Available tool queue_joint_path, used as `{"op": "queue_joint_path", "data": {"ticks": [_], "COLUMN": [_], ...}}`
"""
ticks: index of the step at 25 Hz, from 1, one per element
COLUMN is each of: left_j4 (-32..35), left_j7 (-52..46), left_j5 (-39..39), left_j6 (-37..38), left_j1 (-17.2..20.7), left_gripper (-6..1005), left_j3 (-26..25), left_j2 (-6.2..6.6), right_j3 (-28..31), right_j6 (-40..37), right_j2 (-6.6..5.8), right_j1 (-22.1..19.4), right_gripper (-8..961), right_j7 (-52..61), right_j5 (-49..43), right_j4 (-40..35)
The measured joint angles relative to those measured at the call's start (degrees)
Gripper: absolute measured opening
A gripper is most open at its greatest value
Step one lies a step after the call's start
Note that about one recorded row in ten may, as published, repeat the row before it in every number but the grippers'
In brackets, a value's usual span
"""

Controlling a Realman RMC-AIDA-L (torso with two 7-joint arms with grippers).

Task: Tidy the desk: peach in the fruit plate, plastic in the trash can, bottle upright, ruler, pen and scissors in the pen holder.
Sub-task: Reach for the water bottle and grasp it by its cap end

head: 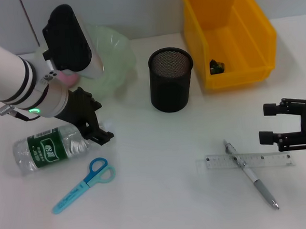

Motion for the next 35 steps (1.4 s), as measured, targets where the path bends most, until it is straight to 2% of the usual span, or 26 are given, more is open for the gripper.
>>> {"op": "queue_joint_path", "data": {"ticks": [35], "left_j4": [-4.83], "left_j7": [4.60], "left_j5": [-2.09], "left_j6": [-2.63], "left_j1": [-0.45], "left_gripper": [734], "left_j3": [0.17], "left_j2": [0.10], "right_j3": [-0.09], "right_j6": [0.02], "right_j2": [0.65], "right_j1": [2.17], "right_gripper": [834], "right_j7": [0.32], "right_j5": [-0.62], "right_j4": [0.24]}}
